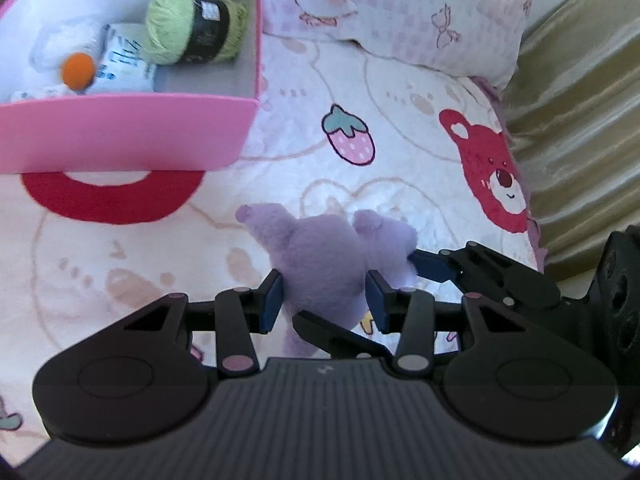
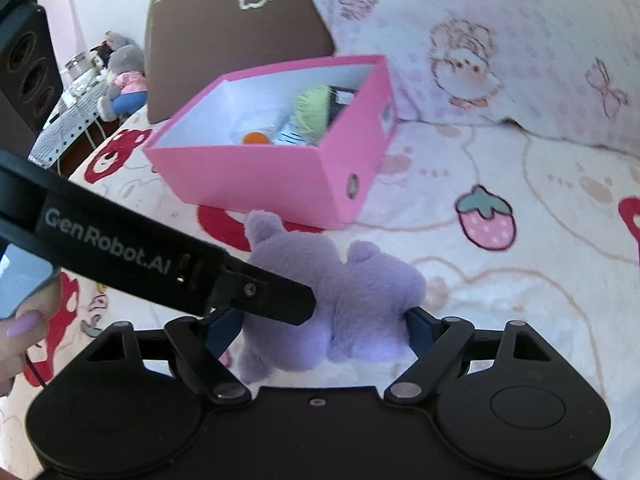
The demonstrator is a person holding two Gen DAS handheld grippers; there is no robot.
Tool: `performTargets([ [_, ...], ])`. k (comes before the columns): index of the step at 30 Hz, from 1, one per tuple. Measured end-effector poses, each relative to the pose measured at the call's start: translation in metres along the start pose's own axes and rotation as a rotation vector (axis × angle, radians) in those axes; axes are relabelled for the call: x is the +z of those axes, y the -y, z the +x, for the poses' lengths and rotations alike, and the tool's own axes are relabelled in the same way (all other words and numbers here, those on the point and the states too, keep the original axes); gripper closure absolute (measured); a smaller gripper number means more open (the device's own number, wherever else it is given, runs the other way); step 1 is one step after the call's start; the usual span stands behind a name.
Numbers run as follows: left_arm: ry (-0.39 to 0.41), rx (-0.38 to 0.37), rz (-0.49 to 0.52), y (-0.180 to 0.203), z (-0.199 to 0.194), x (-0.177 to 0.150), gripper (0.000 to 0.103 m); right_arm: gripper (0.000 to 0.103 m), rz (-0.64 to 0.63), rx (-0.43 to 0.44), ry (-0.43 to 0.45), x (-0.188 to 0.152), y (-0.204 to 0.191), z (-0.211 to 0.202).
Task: Organize objects
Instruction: 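Lift the lilac plush toy with the left gripper toward the pink box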
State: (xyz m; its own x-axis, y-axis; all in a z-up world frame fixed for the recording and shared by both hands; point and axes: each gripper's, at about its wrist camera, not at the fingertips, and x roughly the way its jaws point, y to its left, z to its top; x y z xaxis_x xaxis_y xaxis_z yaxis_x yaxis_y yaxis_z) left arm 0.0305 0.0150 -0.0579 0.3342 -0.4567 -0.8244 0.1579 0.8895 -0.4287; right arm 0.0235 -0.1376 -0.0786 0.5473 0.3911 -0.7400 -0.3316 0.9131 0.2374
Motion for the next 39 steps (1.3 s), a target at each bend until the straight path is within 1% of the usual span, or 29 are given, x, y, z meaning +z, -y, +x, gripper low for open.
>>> performTargets([
  [2, -0.010, 0.010, 0.013, 0.000, -0.010, -0.002, 0.061, 0.016, -0.001, 0.011, -0.010, 0.007, -0.007, -0.006],
  [5, -0.028, -0.001, 0.023, 0.000, -0.023, -0.003, 0.061, 0.017, -0.003, 0.009, -0.053, 0.016, -0.017, -0.011],
  [6, -0.026, 0.002, 0.028, 0.000, -0.028, -0.003, 0.061, 0.017, -0.002, 0.019, -0.052, 0.018, -0.020, -0.014],
  [9, 0.005, 0.021, 0.052, -0.001, -0.046, -0.003, 0.061, 0.020, 0.006, 0.051, -0.035, 0.022, -0.026, -0.022],
  [14, 0.041, -0.001, 0.064, -0.007, -0.064, 0.002, 0.061, 0.024, -0.041, 0.034, 0.006, 0.025, -0.039, -0.031],
  [19, 0.070, 0.012, 0.066, -0.006, -0.073, 0.002, 0.061, 0.030, -0.043, 0.042, 0.038, 0.031, -0.043, -0.040],
  [29, 0.160, 0.044, 0.115, 0.010, -0.102, 0.006, 0.061, 0.032, -0.063, 0.064, 0.104, 0.046, -0.049, -0.059],
  [32, 0.164, 0.059, 0.117, 0.011, -0.105, 0.009, 0.061, 0.032, -0.050, 0.067, 0.107, 0.050, -0.049, -0.057],
  [35, 0.169, 0.066, 0.119, 0.011, -0.109, 0.014, 0.060, 0.032, -0.072, 0.052, 0.127, 0.054, -0.055, -0.059],
  [39, 0.183, 0.071, 0.113, 0.012, -0.113, 0.020, 0.060, 0.032, -0.054, 0.058, 0.135, 0.062, -0.053, -0.060],
])
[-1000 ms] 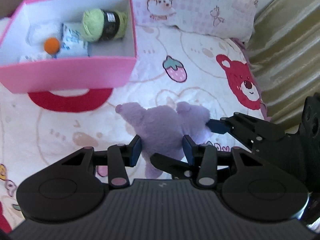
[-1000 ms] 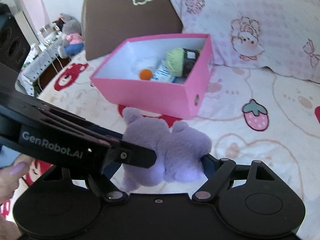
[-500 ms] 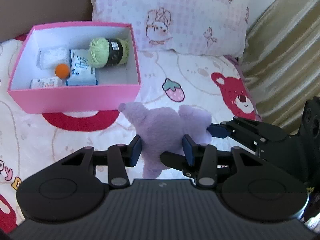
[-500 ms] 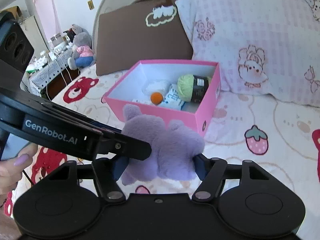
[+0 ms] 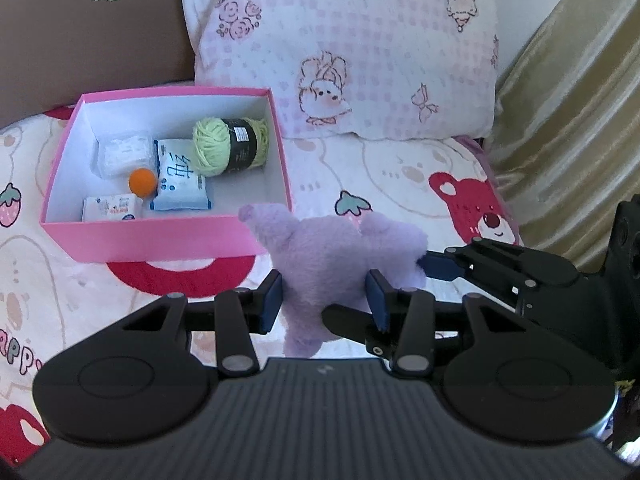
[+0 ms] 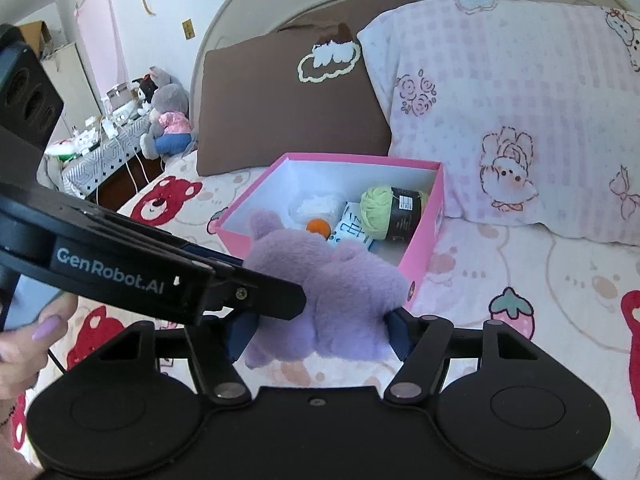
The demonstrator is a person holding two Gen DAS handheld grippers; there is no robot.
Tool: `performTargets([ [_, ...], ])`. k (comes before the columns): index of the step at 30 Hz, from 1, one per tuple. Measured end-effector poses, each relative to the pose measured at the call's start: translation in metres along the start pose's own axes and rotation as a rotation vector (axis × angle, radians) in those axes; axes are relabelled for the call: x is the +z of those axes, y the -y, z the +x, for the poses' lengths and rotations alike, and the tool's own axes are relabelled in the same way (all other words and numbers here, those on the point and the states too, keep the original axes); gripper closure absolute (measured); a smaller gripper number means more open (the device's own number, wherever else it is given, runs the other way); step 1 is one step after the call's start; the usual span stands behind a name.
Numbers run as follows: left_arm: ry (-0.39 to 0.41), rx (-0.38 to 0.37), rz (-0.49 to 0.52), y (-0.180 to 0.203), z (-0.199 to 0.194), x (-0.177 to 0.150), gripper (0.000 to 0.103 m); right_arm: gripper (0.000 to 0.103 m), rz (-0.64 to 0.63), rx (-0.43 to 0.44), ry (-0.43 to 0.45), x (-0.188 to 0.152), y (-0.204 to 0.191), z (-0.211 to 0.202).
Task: Organize objects
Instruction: 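Lift the lilac plush toy with the left gripper toward the pink box, then lower the lilac plush toy into the pink box beside the orange ball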
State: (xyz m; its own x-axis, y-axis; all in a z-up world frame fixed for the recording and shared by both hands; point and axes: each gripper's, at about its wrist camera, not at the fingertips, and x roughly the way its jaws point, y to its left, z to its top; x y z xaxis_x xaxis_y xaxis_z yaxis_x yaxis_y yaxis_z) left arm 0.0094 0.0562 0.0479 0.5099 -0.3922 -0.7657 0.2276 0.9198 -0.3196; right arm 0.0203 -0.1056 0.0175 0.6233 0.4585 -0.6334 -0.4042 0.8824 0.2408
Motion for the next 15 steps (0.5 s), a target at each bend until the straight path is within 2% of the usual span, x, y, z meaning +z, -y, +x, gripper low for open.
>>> performTargets([
  [9, 0.034, 0.026, -0.023, -0.007, -0.018, 0.029, 0.060, 0.032, -0.031, 0.023, 0.026, 0.036, -0.006, -0.001],
  [15, -0.002, 0.044, -0.086, -0.029, -0.015, 0.062, 0.060, 0.033, -0.006, 0.057, -0.014, 0.070, -0.001, 0.022],
])
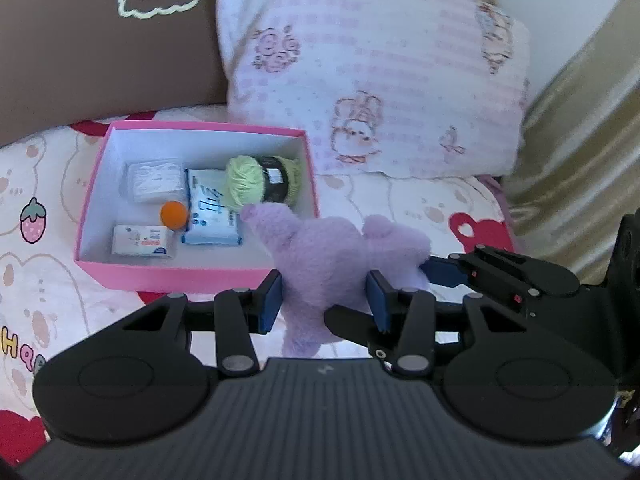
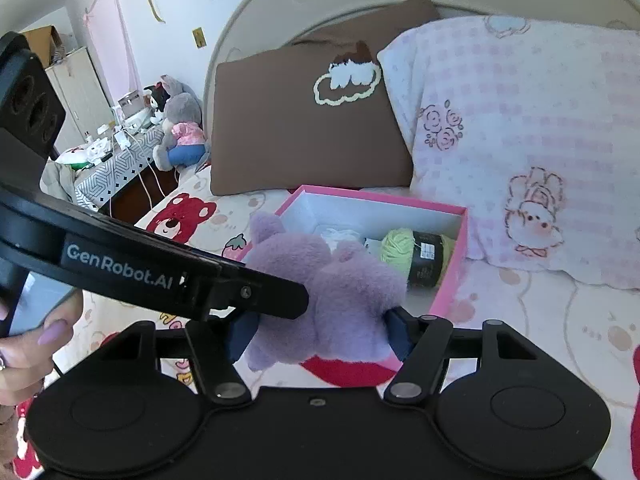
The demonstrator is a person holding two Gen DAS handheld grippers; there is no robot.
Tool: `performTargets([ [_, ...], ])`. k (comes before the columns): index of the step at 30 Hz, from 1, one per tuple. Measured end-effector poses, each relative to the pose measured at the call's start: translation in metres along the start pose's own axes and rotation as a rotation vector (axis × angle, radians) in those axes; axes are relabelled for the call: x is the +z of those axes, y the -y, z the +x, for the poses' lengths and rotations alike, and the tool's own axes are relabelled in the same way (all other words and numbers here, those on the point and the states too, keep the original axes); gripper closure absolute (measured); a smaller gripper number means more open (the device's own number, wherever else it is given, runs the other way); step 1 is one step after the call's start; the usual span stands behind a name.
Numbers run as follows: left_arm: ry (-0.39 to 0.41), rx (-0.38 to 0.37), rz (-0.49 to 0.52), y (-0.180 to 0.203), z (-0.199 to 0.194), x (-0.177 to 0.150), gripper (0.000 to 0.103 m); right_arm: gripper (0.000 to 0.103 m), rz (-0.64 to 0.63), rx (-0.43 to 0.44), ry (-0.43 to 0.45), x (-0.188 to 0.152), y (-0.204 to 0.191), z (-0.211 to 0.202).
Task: Organize objects
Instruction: 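Lower the lilac plush toy into the pink box beside the orange ball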
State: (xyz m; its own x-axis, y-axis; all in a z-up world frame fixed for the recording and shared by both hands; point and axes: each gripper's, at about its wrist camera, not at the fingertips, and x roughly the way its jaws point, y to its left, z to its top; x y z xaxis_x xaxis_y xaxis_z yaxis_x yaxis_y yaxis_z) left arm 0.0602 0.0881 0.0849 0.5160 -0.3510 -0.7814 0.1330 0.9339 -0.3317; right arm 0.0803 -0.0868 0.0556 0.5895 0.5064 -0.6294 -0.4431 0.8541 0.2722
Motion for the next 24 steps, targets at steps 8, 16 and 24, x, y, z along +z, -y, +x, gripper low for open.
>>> performTargets([
  [8, 0.011, 0.058, -0.077, -0.048, 0.041, 0.033, 0.060, 0.036, 0.079, 0.015, -0.083, 0.032, 0.016, 0.072],
  [16, -0.015, 0.078, -0.201, -0.107, 0.100, 0.039, 0.060, 0.036, 0.140, 0.042, -0.220, 0.039, 0.036, 0.152],
  [24, -0.085, 0.123, -0.211, -0.138, 0.144, 0.043, 0.061, 0.037, 0.236, 0.027, -0.335, 0.034, 0.044, 0.207],
])
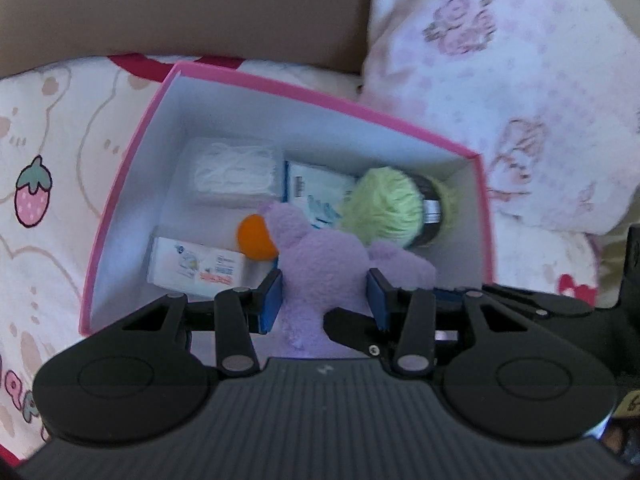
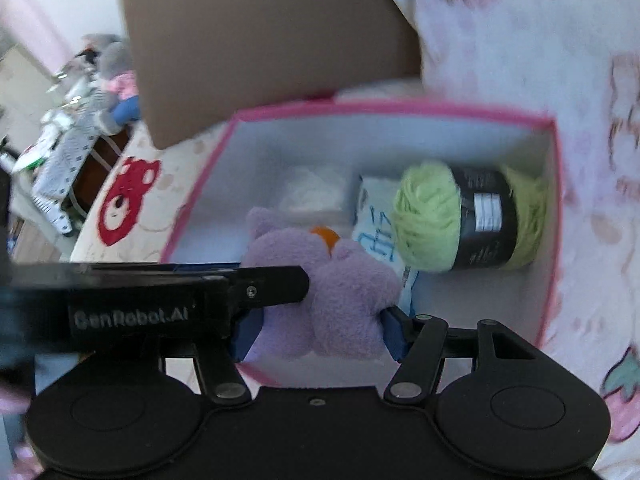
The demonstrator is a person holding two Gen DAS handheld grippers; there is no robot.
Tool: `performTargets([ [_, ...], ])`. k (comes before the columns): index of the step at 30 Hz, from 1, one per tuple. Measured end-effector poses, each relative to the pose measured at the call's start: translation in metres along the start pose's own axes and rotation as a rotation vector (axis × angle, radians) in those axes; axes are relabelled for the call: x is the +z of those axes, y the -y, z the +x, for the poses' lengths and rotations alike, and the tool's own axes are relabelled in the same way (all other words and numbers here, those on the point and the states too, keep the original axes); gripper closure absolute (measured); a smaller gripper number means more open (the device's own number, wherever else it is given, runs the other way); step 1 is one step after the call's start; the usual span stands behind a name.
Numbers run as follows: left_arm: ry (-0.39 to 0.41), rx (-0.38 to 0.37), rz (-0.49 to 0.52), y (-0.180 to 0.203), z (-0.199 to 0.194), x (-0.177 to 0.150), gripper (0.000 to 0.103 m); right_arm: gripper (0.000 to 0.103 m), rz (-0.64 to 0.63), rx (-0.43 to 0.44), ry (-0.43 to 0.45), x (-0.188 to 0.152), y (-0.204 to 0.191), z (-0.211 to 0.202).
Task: Organize objects
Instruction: 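Lower the lilac plush toy into the pink box beside the orange ball, then open the left gripper to release the plush toy and withdraw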
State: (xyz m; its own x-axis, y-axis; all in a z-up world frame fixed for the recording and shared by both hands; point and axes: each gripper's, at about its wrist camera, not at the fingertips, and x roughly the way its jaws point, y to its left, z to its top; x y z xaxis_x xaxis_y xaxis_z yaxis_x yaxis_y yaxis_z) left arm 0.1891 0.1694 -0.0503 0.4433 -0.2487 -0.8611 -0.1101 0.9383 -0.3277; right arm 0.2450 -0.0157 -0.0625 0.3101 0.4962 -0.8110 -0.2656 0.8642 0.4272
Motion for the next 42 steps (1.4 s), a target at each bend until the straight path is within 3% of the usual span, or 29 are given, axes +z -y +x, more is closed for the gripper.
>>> performTargets([
  [4, -0.054, 0.003, -0.019, -0.009, 0.023, 0.000, 0.061, 0.037, -0.047, -0.083, -0.021, -0.005, -0.008, 0.020],
  [8, -0.112, -0.021, -0.047, -0.016, 0.040, -0.003, 0.060, 0.037, 0.002, -0.070, -0.079, -0.007, 0.007, 0.030],
  [14, -0.100, -0.018, -0.011, -0.015, 0.052, -0.004, 0.060, 0.037, -0.043, -0.133, -0.073, -0.008, 0.003, 0.041],
  [18, -0.130, -0.017, -0.021, -0.015, 0.060, -0.005, 0.061, 0.037, -0.011, -0.122, -0.104, -0.007, 0.013, 0.046],
  [22, -0.138, -0.025, -0.053, -0.015, 0.068, -0.007, 0.060, 0.035, -0.047, -0.166, -0.108, -0.008, 0.013, 0.046],
  [28, -0.036, 0.027, -0.019, -0.008, 0.054, -0.011, 0.056, 0.034, -0.083, -0.143, -0.020, -0.007, 0.010, 0.022],
  [34, 0.023, -0.015, -0.026, -0.006, 0.022, -0.020, 0.051, 0.033, -0.215, -0.152, 0.110, -0.027, -0.006, -0.019],
  [42, 0.068, 0.005, 0.061, 0.018, -0.018, -0.024, 0.048, 0.033, -0.244, -0.154, 0.202, -0.042, -0.009, -0.066],
])
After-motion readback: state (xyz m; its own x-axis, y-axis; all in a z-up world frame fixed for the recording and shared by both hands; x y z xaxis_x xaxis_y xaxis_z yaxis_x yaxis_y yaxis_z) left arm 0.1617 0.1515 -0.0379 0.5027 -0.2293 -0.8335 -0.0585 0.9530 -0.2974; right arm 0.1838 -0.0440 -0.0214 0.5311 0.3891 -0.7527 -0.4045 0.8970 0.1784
